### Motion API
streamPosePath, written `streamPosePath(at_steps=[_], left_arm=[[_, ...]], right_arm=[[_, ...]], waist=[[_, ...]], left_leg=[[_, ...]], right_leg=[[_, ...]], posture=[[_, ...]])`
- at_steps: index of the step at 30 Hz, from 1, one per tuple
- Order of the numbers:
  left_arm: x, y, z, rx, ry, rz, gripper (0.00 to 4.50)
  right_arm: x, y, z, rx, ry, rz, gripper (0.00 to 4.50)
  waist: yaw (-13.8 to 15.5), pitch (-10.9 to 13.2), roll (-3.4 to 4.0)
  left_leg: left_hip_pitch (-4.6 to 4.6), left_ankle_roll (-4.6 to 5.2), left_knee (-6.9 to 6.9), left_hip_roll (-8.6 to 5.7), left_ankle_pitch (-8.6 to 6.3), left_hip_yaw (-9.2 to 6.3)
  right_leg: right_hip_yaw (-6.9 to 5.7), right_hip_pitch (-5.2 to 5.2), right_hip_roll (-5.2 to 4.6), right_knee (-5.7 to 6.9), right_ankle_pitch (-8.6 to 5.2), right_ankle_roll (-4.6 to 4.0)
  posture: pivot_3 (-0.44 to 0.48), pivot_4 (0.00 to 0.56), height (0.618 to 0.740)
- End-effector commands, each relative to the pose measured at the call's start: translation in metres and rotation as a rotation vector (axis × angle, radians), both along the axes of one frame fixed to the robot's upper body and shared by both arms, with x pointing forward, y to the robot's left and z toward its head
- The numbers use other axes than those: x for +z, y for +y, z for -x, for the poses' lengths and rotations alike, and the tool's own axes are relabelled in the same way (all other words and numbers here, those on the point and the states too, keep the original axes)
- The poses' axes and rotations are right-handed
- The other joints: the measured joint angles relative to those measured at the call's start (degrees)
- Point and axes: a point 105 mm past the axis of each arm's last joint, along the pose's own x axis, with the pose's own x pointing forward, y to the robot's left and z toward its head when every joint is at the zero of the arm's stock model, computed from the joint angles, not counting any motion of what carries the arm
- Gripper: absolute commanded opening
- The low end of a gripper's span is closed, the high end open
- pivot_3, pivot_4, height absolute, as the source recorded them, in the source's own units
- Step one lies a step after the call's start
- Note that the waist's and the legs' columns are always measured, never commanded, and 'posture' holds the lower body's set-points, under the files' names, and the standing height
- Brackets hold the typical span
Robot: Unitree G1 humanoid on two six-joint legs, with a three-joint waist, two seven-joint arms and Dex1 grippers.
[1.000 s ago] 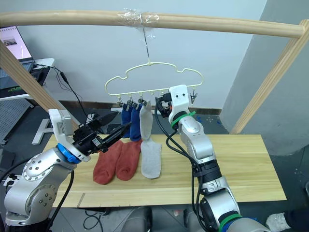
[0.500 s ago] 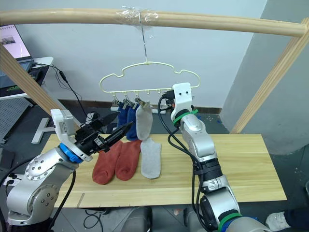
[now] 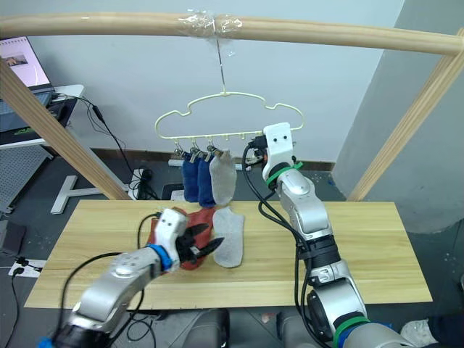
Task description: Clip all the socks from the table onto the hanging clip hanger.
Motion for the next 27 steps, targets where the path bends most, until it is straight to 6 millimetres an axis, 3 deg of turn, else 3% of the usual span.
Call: streamPosePath(at_steps=[1, 6, 10, 13, 21, 24, 27], left_arm=[[-0.016, -0.008, -0.019, 0.017, -0.031, -0.058, 3.12], [-0.034, -0.011, -0.04, 0.048, -0.028, -0.117, 3.12], [-0.053, -0.011, -0.039, 0.048, 0.057, -0.126, 3.12], [-0.066, -0.019, -0.029, -0.009, 0.13, -0.116, 2.57], [-0.07, -0.025, -0.016, -0.064, 0.146, -0.113, 0.13], [-0.065, -0.029, -0.013, -0.082, 0.121, -0.088, 0.03], [-0.045, -0.038, -0.015, -0.094, 0.04, -0.002, 0.03]], right_arm=[[0.008, 0.002, 0.006, 0.002, -0.024, -0.012, 0.02], [0.005, 0.001, 0.012, -0.002, -0.021, -0.004, 0.02], [0.005, -0.003, 0.013, -0.013, -0.019, 0.0, 0.02], [0.006, -0.008, 0.012, -0.028, -0.021, 0.002, 0.0], [0.005, -0.013, 0.01, -0.045, -0.018, -0.001, 0.0], [0.004, -0.015, 0.01, -0.046, -0.017, 0.005, 0.0], [0.004, -0.018, 0.01, -0.042, -0.015, 0.012, 0.0]], waist=[[0.02, -0.02, -0.02], [-0.35, -0.02, -0.04], [-0.56, -0.05, -0.06], [-0.7, -0.09, -0.07], [-0.73, -0.25, -0.1], [-0.71, -0.32, -0.12], [-0.69, -0.33, -0.12]], left_leg=[[-0.01, 0.0, 0.01, 0.01, 0.0, -0.01], [-0.04, 0.01, -0.04, 0.0, -0.01, 0.01], [-0.04, 0.01, -0.05, 0.0, -0.01, 0.0], [-0.03, 0.01, 0.0, -0.02, -0.01, 0.01], [-0.01, 0.0, 0.06, -0.02, 0.0, 0.01], [-0.01, 0.0, 0.06, -0.02, 0.0, 0.01], [-0.01, 0.0, 0.05, -0.02, -0.01, 0.01]], right_leg=[[-0.01, 0.0, 0.01, -0.02, 0.01, 0.01], [0.0, -0.01, 0.0, -0.02, 0.01, 0.02], [-0.01, -0.01, 0.0, 0.0, 0.02, 0.03], [0.0, 0.02, -0.01, 0.01, 0.05, 0.09], [0.02, 0.05, -0.01, 0.02, 0.08, 0.11], [0.02, 0.05, -0.01, 0.02, 0.08, 0.11], [0.01, 0.05, -0.01, 0.02, 0.08, 0.11]], posture=[[-0.038, 0.192, 0.74], [-0.065, 0.186, 0.74], [-0.078, 0.182, 0.74], [-0.082, 0.178, 0.74], [-0.076, 0.169, 0.74], [-0.071, 0.163, 0.74], [-0.067, 0.156, 0.74]])
